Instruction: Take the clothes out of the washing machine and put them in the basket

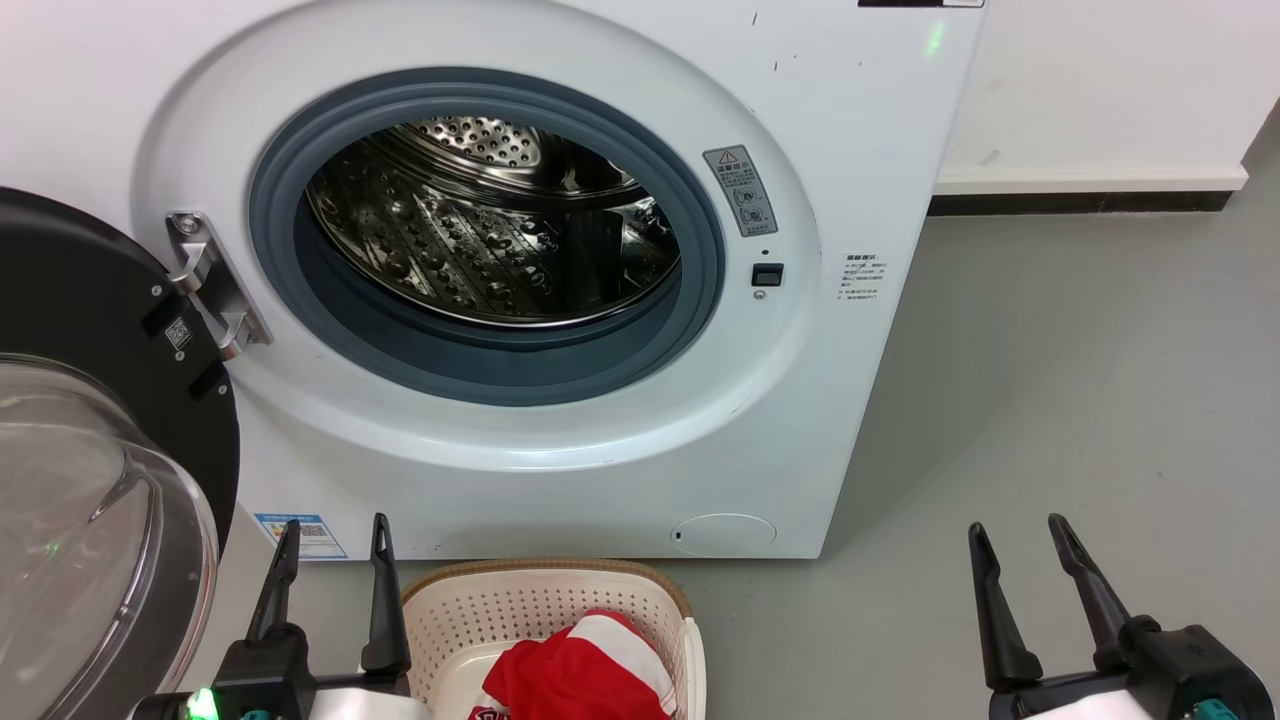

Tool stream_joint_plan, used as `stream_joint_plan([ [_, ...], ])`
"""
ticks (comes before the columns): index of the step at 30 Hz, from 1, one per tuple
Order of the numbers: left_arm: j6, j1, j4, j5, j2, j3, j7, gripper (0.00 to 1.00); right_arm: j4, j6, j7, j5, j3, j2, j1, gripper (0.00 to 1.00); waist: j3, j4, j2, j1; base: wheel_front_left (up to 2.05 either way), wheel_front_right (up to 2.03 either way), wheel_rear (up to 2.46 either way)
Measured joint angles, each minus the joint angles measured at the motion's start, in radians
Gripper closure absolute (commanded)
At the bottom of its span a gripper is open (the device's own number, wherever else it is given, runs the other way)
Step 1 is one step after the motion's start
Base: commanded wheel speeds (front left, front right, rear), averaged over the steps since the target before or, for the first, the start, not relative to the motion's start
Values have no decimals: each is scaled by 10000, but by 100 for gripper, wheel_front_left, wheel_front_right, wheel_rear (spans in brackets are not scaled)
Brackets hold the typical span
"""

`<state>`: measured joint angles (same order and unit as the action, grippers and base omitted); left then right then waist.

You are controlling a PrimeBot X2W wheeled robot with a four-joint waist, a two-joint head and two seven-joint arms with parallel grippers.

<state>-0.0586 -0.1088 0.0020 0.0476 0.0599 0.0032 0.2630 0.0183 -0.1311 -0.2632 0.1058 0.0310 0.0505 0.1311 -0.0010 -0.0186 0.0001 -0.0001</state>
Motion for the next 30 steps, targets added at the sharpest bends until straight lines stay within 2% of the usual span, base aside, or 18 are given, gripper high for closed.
stream_joint_plan([
  [7,50,-19,81,-12,-40,54,0,0,-23,0,0,100,52,0,6,0,-8,-17,0,0,0,0,0],
  [9,-71,-25,209,-167,-44,81,-2,0,-2,0,0,105,54,-2,7,0,-7,-29,0,1,0,0,0],
  [10,-69,-54,297,-163,-50,71,-4,100,84,0,12,107,61,-2,10,100,-7,-29,0,1,0,0,0],
  [14,-29,-147,683,31,-84,71,-123,100,362,0,63,290,88,-2,37,100,-7,-29,0,1,0,0,0],
  [30,334,167,1045,3256,-86,288,-876,100,775,0,631,3570,42,138,-255,100,0,0,0,1,0,0,0],
])
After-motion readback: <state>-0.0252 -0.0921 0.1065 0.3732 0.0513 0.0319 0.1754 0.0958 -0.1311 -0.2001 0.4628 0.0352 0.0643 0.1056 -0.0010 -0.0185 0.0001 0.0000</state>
